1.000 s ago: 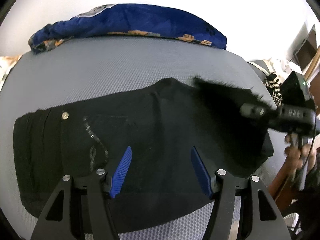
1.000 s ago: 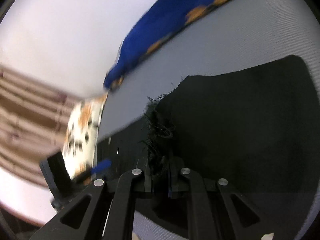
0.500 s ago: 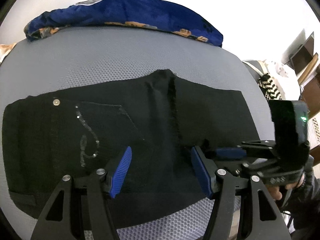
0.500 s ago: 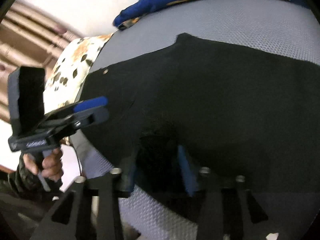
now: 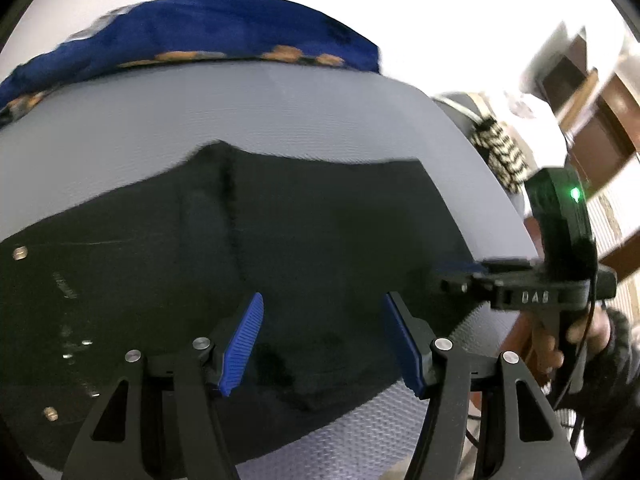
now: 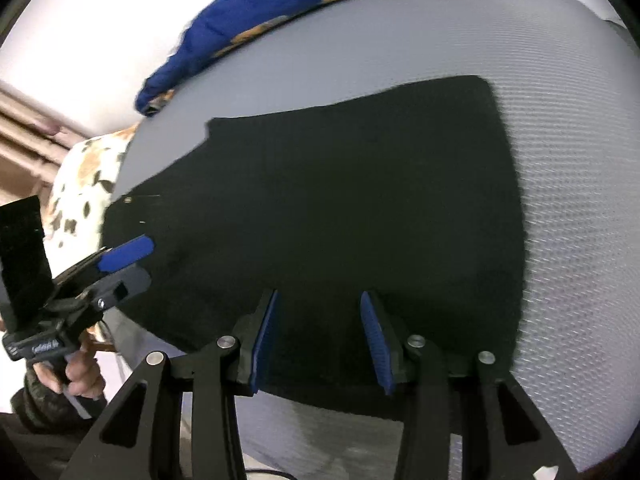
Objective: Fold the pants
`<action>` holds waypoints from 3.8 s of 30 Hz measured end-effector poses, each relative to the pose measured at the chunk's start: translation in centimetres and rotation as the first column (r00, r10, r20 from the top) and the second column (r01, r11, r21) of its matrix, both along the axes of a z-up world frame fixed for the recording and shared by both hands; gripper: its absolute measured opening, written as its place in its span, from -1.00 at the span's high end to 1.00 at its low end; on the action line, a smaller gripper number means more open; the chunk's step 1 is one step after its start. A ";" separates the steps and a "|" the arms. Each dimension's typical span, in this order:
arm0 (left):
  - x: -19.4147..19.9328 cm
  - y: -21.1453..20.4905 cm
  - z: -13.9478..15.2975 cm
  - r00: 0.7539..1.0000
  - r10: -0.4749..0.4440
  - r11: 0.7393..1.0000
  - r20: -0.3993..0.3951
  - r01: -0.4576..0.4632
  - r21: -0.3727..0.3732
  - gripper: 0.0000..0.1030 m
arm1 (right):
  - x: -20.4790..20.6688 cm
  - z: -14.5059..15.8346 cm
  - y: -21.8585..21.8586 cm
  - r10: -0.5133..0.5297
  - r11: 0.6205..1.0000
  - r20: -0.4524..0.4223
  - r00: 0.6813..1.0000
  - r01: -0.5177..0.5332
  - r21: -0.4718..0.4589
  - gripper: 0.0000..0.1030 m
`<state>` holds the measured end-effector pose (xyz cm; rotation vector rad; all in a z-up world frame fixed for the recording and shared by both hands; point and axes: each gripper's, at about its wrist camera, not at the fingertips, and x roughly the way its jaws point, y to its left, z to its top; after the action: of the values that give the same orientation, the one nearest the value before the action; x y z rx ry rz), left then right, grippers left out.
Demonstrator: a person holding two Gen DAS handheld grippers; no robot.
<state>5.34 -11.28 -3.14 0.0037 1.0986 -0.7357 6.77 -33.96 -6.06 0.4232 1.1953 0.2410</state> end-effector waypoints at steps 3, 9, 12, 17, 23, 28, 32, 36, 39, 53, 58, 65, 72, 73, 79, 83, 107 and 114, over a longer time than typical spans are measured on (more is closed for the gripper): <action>-0.8 -1.2 -1.6 0.997 -0.061 0.997 -0.052 0.063 0.032 -0.21 | -0.6 -0.1 -0.8 -0.001 1.000 -0.021 1.000 0.001 -0.020 0.24; -3.3 -1.7 -3.4 0.991 -0.135 0.983 -0.009 0.135 0.123 -0.21 | -2.2 -0.4 -1.9 0.036 0.999 -0.036 0.999 -0.036 0.001 0.24; -3.2 -2.0 -2.8 0.990 -0.141 0.983 0.004 0.140 0.122 -0.21 | -2.3 0.1 -2.5 0.035 0.999 -0.022 0.999 -0.035 -0.011 0.24; 0.1 -2.3 -1.1 0.995 -0.075 0.995 0.065 0.071 0.067 -0.21 | -0.1 2.1 -3.9 -0.021 0.989 0.106 0.994 0.036 -0.144 0.21; 5.9 -4.2 -1.3 0.995 -0.009 0.997 0.098 0.002 0.071 -0.21 | 4.7 2.4 -4.4 -0.064 0.955 0.175 0.983 0.111 -0.275 0.21; 9.2 -4.6 -3.3 0.997 0.052 0.992 0.062 -0.059 0.113 -0.21 | 6.8 1.6 -3.8 -0.051 0.938 0.184 0.982 0.110 -0.329 0.26; 9.5 -4.6 -4.2 0.993 0.073 0.984 0.090 -0.087 0.154 -0.21 | 7.8 1.3 -3.9 -0.074 0.941 0.192 0.979 0.132 -0.312 0.26; 9.2 -4.9 -4.2 0.992 0.066 0.980 0.112 -0.086 0.178 -0.21 | 8.3 1.2 -3.7 -0.074 0.939 0.191 0.979 0.133 -0.318 0.24; 8.8 -4.7 -4.0 0.992 0.071 0.978 0.106 -0.090 0.189 -0.21 | 8.3 1.3 -3.7 -0.083 0.939 0.189 0.978 0.140 -0.315 0.21; 3.7 3.9 0.3 0.967 0.172 0.932 0.188 -0.222 0.287 -0.21 | 7.1 2.0 0.8 -0.046 0.895 0.194 0.980 0.126 -0.427 0.00; 1.5 11.7 2.7 0.949 0.293 0.945 0.120 -0.306 0.113 -0.25 | 5.6 1.5 3.8 0.029 0.866 0.186 0.982 0.068 -0.495 -0.03; -0.7 21.9 3.7 0.867 0.493 0.870 0.070 -0.494 -0.003 -0.30 | 4.5 1.0 6.0 0.082 0.862 0.175 0.981 0.019 -0.507 -0.06; -2.7 27.9 1.7 0.789 0.609 0.787 -0.078 -0.614 -0.065 -0.31 | 3.7 1.9 5.7 0.063 0.845 0.204 0.977 0.056 -0.532 -0.18; -3.0 28.5 0.9 0.778 0.618 0.777 -0.114 -0.626 -0.065 -0.31 | 3.5 2.1 5.5 0.062 0.842 0.210 0.976 0.062 -0.536 -0.21; -3.8 29.9 -1.6 0.739 0.627 0.746 -0.248 -0.661 -0.083 -0.31 | 2.1 3.9 2.9 -0.015 0.897 0.231 0.973 0.115 -0.426 -0.35; -4.1 30.6 -3.7 0.697 0.614 0.707 -0.370 -0.694 -0.134 -0.30 | 0.9 4.2 1.7 -0.062 0.961 0.206 0.977 0.114 -0.251 -0.38; 1.2 32.7 -6.5 0.794 0.494 0.724 -0.354 -0.602 -0.338 -0.25 | 0.4 -0.1 5.3 0.025 0.986 0.158 0.987 0.002 -0.166 -0.60; 0.4 32.1 -7.3 0.827 0.369 0.755 -0.424 -0.533 -0.382 -0.25 | 0.5 -0.1 5.5 0.034 0.985 0.164 0.986 -0.005 -0.171 -0.71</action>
<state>5.72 20.83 -10.43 -0.8294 1.1339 -0.5511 7.29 -28.44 -6.15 0.2369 1.0466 0.1851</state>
